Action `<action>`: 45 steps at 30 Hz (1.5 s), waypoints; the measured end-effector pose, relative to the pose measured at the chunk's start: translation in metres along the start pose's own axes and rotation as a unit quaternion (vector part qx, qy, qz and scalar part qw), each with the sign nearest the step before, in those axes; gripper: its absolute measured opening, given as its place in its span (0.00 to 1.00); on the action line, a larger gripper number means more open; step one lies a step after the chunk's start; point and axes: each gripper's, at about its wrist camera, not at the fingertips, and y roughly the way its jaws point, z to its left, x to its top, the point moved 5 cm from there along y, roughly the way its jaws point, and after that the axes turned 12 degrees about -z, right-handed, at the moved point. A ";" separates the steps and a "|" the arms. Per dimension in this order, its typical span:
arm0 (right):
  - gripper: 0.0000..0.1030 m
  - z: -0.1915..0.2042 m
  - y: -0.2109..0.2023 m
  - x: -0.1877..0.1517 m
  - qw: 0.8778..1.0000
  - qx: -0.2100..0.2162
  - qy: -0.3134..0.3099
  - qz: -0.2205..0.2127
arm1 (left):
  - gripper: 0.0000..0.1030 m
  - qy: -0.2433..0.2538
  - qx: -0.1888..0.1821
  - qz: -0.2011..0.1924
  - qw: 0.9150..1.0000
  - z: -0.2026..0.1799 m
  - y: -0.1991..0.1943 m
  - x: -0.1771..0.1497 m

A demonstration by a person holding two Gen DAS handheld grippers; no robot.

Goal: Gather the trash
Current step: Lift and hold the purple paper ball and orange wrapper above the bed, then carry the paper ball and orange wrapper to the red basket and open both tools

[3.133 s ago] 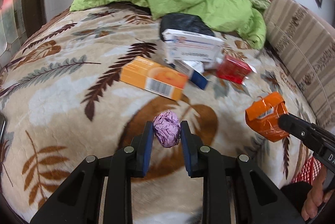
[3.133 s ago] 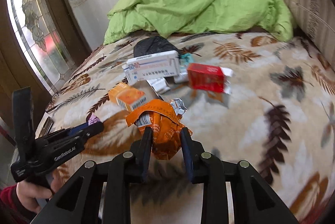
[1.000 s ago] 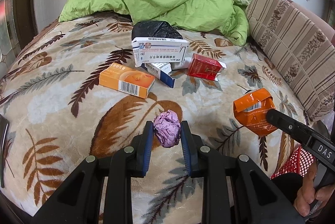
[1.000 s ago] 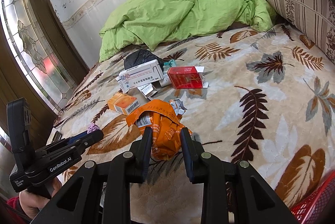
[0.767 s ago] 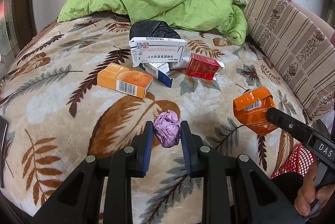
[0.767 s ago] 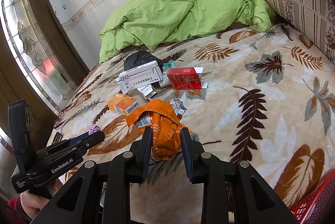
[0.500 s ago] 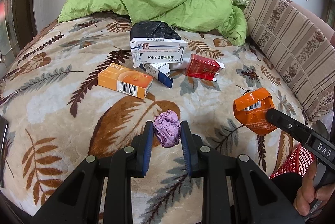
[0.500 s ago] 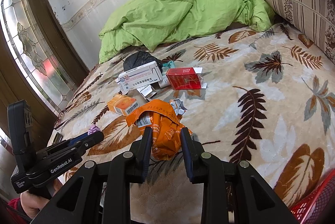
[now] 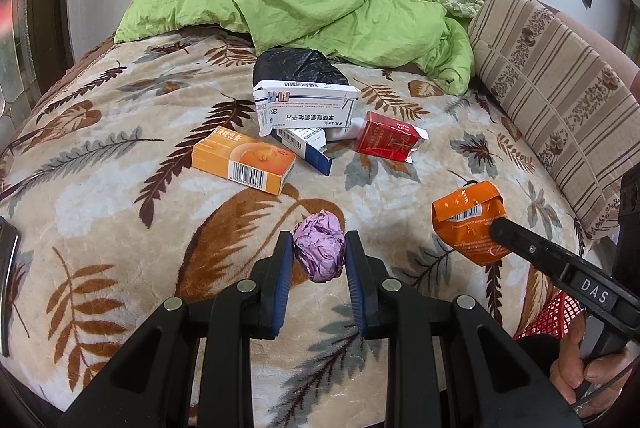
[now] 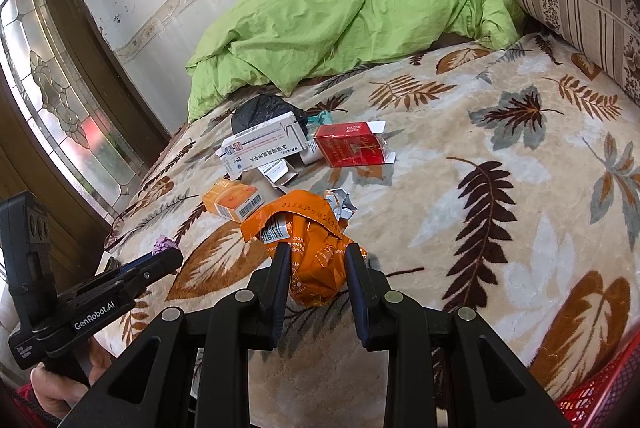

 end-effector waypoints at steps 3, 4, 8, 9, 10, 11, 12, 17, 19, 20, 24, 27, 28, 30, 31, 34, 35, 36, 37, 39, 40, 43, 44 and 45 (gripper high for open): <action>0.28 0.000 0.001 0.000 1.000 0.002 0.001 0.000 | 0.24 0.000 0.000 0.001 1.000 0.001 0.001 0.001; 0.28 -0.001 0.001 0.000 1.000 0.002 0.003 0.000 | 0.24 0.000 -0.001 0.001 1.000 -0.001 0.000 0.001; 0.28 -0.002 0.001 0.000 1.000 0.001 0.007 -0.002 | 0.24 0.006 -0.004 0.001 1.000 -0.004 0.000 0.002; 0.28 -0.004 0.000 0.000 1.000 -0.001 0.011 -0.002 | 0.24 0.007 -0.005 0.000 1.000 -0.006 -0.001 0.002; 0.28 -0.005 -0.001 0.000 1.000 -0.002 0.014 -0.002 | 0.24 0.009 -0.007 0.000 1.000 -0.009 -0.001 0.003; 0.28 -0.008 -0.004 0.001 1.000 -0.002 0.021 -0.001 | 0.24 0.012 -0.011 0.000 1.000 -0.013 -0.003 0.005; 0.28 -0.011 -0.007 0.001 1.000 -0.002 0.029 -0.001 | 0.24 0.016 -0.015 -0.001 1.000 -0.017 -0.005 0.006; 0.28 -0.032 -0.044 0.010 0.998 -0.010 0.061 -0.015 | 0.24 0.042 -0.045 -0.007 0.998 -0.049 -0.012 0.012; 0.28 -0.038 -0.065 0.015 0.997 -0.013 0.067 -0.027 | 0.24 0.054 -0.060 -0.004 0.997 -0.065 -0.012 0.010; 0.28 -0.042 -0.075 0.017 0.997 -0.015 0.071 -0.033 | 0.24 0.062 -0.071 -0.003 0.996 -0.077 -0.013 0.009; 0.28 -0.056 -0.112 0.018 0.995 -0.025 0.088 -0.049 | 0.24 0.092 -0.101 -0.002 0.991 -0.113 -0.019 0.006; 0.28 -0.068 -0.135 0.016 0.993 -0.038 0.096 -0.057 | 0.24 0.119 -0.123 -0.006 0.985 -0.145 -0.025 0.004; 0.28 -0.074 -0.146 0.015 0.992 -0.047 0.098 -0.062 | 0.24 0.127 -0.130 -0.006 0.983 -0.154 -0.027 0.003; 0.28 -0.086 -0.163 0.014 0.990 -0.062 0.106 -0.073 | 0.24 0.139 -0.140 -0.009 0.980 -0.170 -0.031 0.002; 0.28 -0.091 -0.170 0.014 0.989 -0.068 0.111 -0.076 | 0.24 0.148 -0.147 -0.010 0.978 -0.182 -0.033 0.001; 0.28 -0.108 -0.193 0.011 0.985 -0.090 0.123 -0.086 | 0.24 0.172 -0.163 -0.014 0.971 -0.208 -0.038 -0.003; 0.28 -0.114 -0.202 0.009 0.983 -0.100 0.125 -0.089 | 0.24 0.178 -0.168 -0.014 0.969 -0.214 -0.039 -0.005; 0.28 -0.118 -0.209 0.008 0.982 -0.107 0.127 -0.090 | 0.24 0.184 -0.173 -0.013 0.967 -0.221 -0.041 -0.007; 0.28 -0.122 -0.215 0.007 0.981 -0.113 0.128 -0.091 | 0.24 0.190 -0.179 -0.013 0.965 -0.229 -0.042 -0.009; 0.28 -0.130 -0.229 0.002 0.978 -0.125 0.135 -0.094 | 0.24 0.204 -0.191 -0.011 0.960 -0.246 -0.046 -0.014; 0.28 -0.134 -0.235 0.000 0.977 -0.130 0.139 -0.095 | 0.24 0.208 -0.194 -0.011 0.959 -0.249 -0.046 -0.016; 0.28 -0.145 -0.252 -0.006 0.973 -0.146 0.150 -0.098 | 0.24 0.223 -0.207 -0.004 0.953 -0.267 -0.048 -0.024; 0.28 -0.149 -0.256 -0.009 0.972 -0.151 0.154 -0.098 | 0.24 0.226 -0.211 -0.002 0.951 -0.272 -0.049 -0.026; 0.28 -0.154 -0.262 -0.012 0.970 -0.156 0.159 -0.099 | 0.24 0.229 -0.214 0.000 0.950 -0.275 -0.049 -0.028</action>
